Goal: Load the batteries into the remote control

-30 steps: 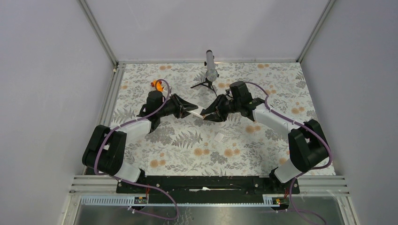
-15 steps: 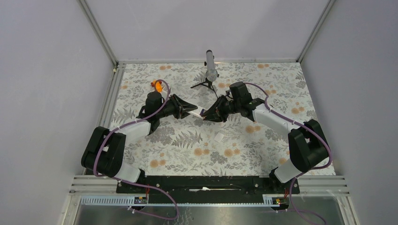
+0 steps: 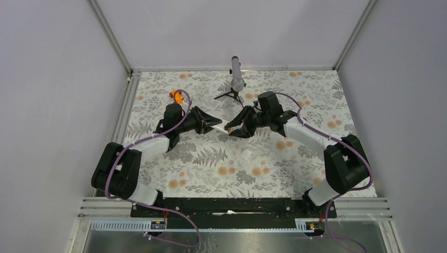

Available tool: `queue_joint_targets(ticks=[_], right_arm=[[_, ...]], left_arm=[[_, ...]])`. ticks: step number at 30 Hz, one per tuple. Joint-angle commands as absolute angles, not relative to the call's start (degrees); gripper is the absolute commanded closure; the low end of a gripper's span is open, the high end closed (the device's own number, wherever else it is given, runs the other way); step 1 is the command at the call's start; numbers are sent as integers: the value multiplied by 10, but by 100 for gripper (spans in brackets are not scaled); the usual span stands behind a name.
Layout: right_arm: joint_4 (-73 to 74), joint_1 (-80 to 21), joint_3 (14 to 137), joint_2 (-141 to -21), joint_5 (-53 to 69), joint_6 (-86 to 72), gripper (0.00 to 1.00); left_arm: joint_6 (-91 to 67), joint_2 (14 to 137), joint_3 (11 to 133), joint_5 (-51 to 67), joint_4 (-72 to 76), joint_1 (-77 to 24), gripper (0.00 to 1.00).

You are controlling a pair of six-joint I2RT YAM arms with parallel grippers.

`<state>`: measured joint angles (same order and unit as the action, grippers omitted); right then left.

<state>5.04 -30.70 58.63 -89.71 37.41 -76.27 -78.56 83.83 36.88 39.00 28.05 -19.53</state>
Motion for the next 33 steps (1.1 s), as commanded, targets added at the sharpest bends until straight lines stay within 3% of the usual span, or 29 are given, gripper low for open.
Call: queue_joint_targets(ticks=[1,25,28,33], right_arm=[[42,-311,582,-891,343,-763,51],[59,-298,593,-883,300,-692,46],[39,-297,593,-875,306,-679,41],[18,-288,602,-848,304,-625,19]], left_arm=[[-814,804,376,434,371,-204,100],[-858,801,352,419,442,-204,100],[-848,800,353,420,429,-204,100],[-813,793,365,430,366,-203,100]])
